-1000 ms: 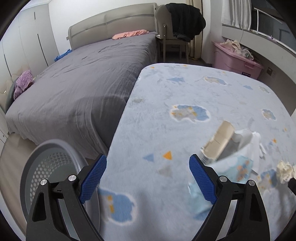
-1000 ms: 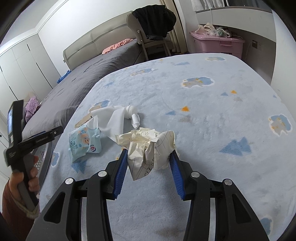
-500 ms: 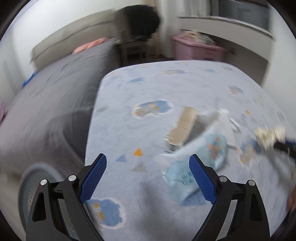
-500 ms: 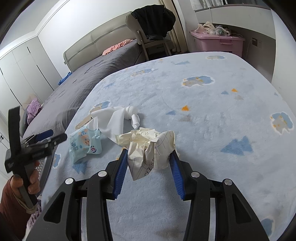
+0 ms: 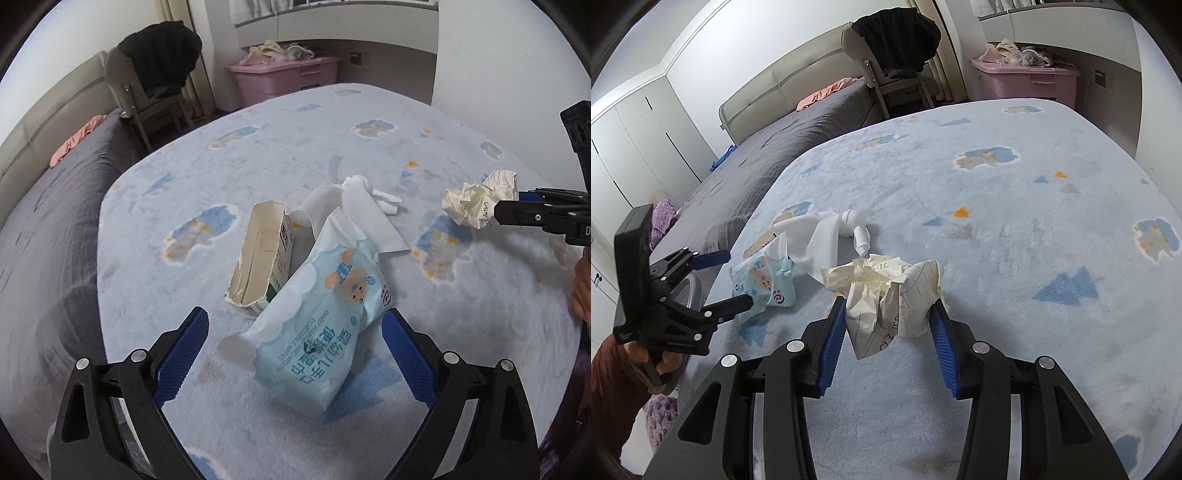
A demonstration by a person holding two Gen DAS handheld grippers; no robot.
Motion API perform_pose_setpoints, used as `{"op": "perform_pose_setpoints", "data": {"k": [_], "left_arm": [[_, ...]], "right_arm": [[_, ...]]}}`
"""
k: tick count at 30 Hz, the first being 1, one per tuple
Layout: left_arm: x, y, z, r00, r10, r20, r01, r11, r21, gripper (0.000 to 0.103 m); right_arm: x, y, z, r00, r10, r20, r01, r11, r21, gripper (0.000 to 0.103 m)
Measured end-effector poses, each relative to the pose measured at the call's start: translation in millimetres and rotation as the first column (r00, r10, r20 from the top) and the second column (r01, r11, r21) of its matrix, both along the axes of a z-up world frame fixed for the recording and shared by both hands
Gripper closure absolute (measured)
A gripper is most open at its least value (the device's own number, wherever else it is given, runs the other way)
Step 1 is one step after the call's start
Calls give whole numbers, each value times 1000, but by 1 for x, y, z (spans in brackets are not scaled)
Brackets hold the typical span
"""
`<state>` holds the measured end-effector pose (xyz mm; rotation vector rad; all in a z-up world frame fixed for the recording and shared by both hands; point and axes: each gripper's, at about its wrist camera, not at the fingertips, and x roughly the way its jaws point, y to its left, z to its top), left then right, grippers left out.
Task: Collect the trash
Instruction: 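Lift the crumpled paper with the right gripper while the left gripper approaches the blue wipes pack, then grasp the blue baby wipes pack with the left gripper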
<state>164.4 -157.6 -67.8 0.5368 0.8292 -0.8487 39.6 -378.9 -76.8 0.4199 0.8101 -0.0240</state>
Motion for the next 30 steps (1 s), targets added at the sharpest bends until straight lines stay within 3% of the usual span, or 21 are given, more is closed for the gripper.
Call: {"op": "perform_pose_setpoints", "data": {"k": [8, 19, 30], "left_arm": [[-1, -8, -11, 998, -36, -45, 36, 999, 12, 10], [-27, -14, -17, 985, -53, -161, 48, 998, -37, 10], [-12, -28, -27, 976, 102, -194, -105, 994, -4, 12]], "right_arm": [[0, -2, -1, 1000, 1, -2, -1, 1000, 7, 59], [-3, -4, -1, 1000, -2, 1, 2, 1000, 14, 59], [-6, -6, 1, 1000, -6, 10, 6, 1000, 15, 59]]}}
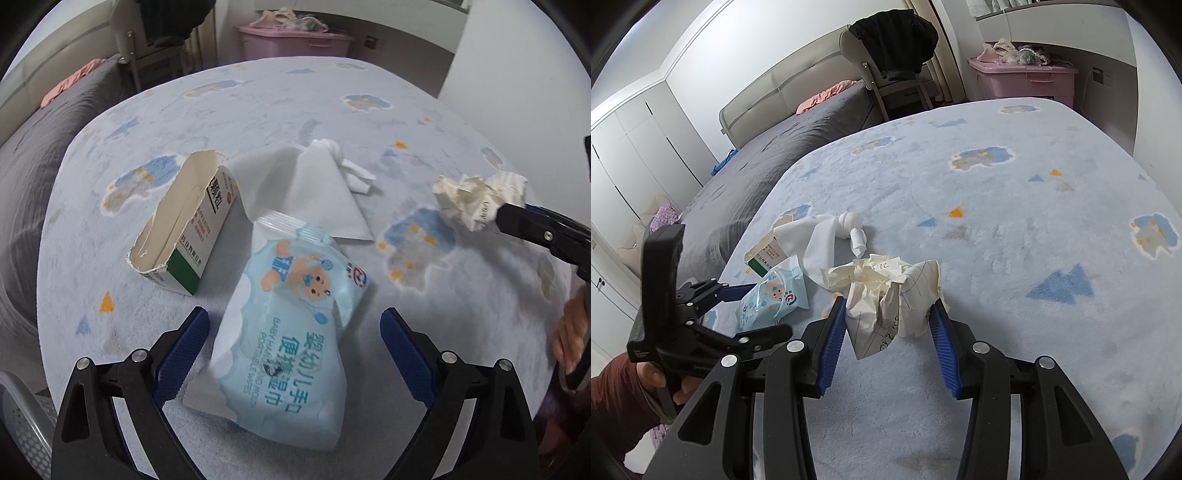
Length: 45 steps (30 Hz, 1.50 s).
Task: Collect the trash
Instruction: 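Grasp the blue baby wipes pack with the left gripper, then carry the wipes pack and crumpled paper over the grey basket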
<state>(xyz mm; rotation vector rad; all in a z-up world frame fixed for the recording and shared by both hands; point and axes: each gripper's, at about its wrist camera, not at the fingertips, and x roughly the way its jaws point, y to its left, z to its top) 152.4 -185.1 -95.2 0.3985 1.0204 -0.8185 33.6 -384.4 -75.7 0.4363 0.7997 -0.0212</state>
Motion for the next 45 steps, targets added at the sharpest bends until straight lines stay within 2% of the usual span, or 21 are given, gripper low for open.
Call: {"op": "perform_pose_setpoints", "data": {"k": [3, 5, 8, 14, 19, 22, 28, 39, 45], "left_arm": [[-1, -4, 0, 999, 26, 28, -27, 1000, 15, 20], [-3, -3, 2, 998, 47, 42, -48, 999, 15, 33], [-7, 2, 6, 996, 82, 37, -83, 997, 5, 45], [-32, 19, 12, 984, 175, 17, -175, 984, -31, 47], [-51, 43, 21, 963, 269, -13, -269, 961, -70, 47], [-59, 61, 29, 945, 326, -19, -327, 941, -89, 47], [-67, 97, 46, 900, 435, 39, -429, 897, -108, 47], [-72, 171, 64, 834, 543, 99, -527, 837, -147, 47], [-68, 215, 62, 774, 623, 114, -608, 781, -140, 47]], "right_arm": [[0, 0, 0, 1000, -1, 0, 1, 1000, -1, 59], [-1, 0, 0, 1000, 0, 1, 0, 1000, 0, 59], [-1, 0, 1, 1000, -1, 1, 1, 1000, 0, 59], [-2, 2, 2, 1000, 2, -1, -2, 1000, -10, 59], [-3, 13, 5, 1000, 18, -5, -18, 999, -32, 59], [-7, 25, 11, 999, 34, 1, -34, 998, -50, 59], [-12, 50, 20, 999, 51, 3, -51, 997, -63, 59], [8, 121, 41, 989, 147, 14, -146, 986, -83, 59], [32, 178, 51, 970, 243, 13, -240, 963, -119, 59]]}}
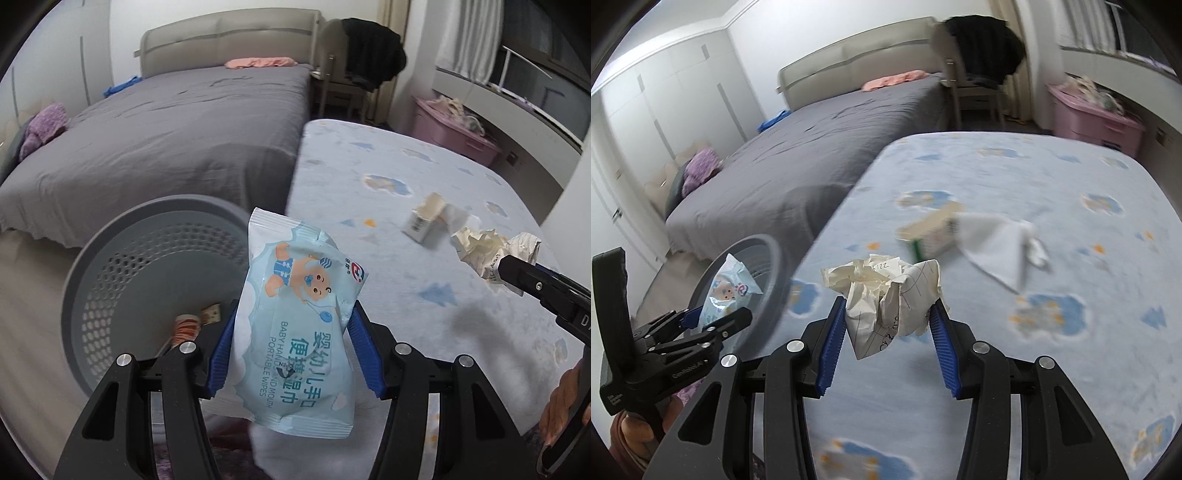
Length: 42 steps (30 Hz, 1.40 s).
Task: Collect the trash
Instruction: 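Carry the wipes pack and crumpled paper over the grey basket, then open both grippers to drop the wipes and paper into the basket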
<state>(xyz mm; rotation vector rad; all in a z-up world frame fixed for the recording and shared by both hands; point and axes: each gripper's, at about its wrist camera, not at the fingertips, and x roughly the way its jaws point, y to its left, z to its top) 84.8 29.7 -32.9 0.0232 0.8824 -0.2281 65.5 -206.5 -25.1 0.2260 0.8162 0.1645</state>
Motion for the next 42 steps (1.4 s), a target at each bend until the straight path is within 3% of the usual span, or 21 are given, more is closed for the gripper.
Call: {"op": "perform_pose_setpoints", "data": {"k": [12, 22, 29, 31, 34, 42], "left_arm": [[11, 98, -13, 975, 221, 5, -221, 975, 35, 47], [30, 130, -26, 959, 282, 35, -283, 959, 22, 46], [34, 139, -34, 957, 290, 22, -290, 957, -3, 45], [33, 141, -34, 954, 299, 26, -299, 954, -2, 41], [32, 144, -34, 946, 321, 32, -321, 947, -4, 27], [30, 148, -36, 937, 349, 33, -349, 937, 10, 27]], "right_arm": [[44, 107, -2, 980, 198, -9, -198, 980, -22, 59], [72, 173, -16, 953, 303, -27, -304, 951, -55, 59], [82, 198, -22, 943, 332, -35, -334, 939, -77, 59], [83, 201, -23, 941, 336, -32, -338, 938, -82, 53], [84, 204, -24, 938, 343, -38, -345, 934, -86, 51], [84, 205, -27, 942, 331, -47, -334, 937, -99, 51]]}}
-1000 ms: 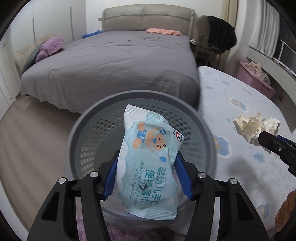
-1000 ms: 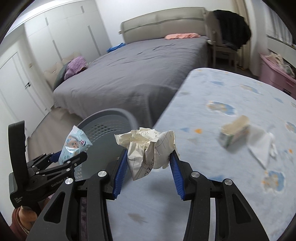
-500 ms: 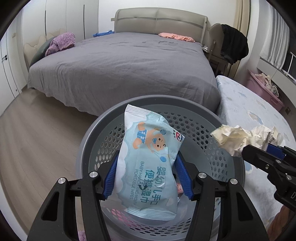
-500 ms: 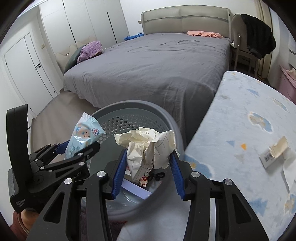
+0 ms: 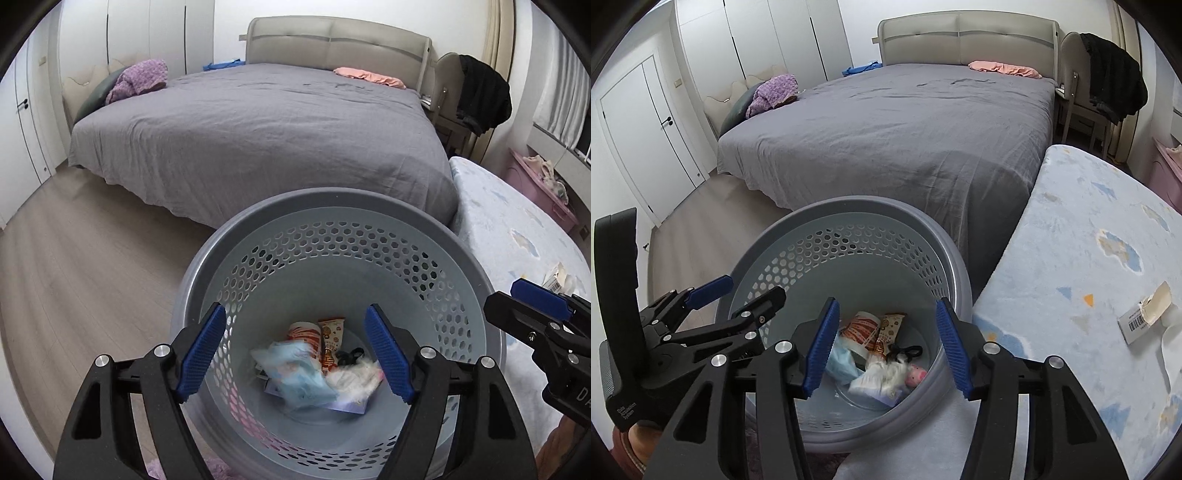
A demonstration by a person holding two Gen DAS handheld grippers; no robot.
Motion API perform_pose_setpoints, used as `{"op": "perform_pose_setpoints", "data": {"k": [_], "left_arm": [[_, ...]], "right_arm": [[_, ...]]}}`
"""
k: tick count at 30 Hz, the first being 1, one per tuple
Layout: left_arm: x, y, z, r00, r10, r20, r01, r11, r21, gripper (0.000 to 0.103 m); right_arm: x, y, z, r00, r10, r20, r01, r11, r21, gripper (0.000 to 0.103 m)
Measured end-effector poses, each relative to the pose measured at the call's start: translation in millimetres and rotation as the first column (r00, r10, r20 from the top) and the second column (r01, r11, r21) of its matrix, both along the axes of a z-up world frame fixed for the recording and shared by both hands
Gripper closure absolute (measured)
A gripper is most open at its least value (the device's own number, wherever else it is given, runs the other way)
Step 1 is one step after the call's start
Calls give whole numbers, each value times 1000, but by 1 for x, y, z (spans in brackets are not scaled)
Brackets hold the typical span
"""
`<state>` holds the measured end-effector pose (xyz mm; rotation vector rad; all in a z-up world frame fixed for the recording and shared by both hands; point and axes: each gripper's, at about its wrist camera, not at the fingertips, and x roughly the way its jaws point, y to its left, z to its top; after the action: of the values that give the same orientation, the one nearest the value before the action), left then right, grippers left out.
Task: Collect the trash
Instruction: 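Open both grippers to drop the wipes and paper into the basket, then move both open grippers back over the table toward the carton and cloth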
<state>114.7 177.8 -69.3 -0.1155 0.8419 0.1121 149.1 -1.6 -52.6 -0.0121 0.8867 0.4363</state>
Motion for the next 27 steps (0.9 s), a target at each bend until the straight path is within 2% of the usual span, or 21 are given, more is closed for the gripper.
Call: {"op": "perform_pose_setpoints", "data": {"k": [3, 10, 27], "left_arm": [[0, 0, 0, 1000, 5, 1, -5, 1000, 11, 23], [-2, -1, 0, 1000, 6, 4, -6, 1000, 21, 23], [-6, -2, 1, 1000, 16, 21, -17, 998, 59, 13]], "right_arm": [[0, -1, -3, 1000, -4, -8, 4, 1000, -4, 50], [-3, -1, -5, 1000, -8, -14, 8, 1000, -10, 49], [-12, -6, 0, 1000, -23, -2, 23, 1000, -10, 44]]}}
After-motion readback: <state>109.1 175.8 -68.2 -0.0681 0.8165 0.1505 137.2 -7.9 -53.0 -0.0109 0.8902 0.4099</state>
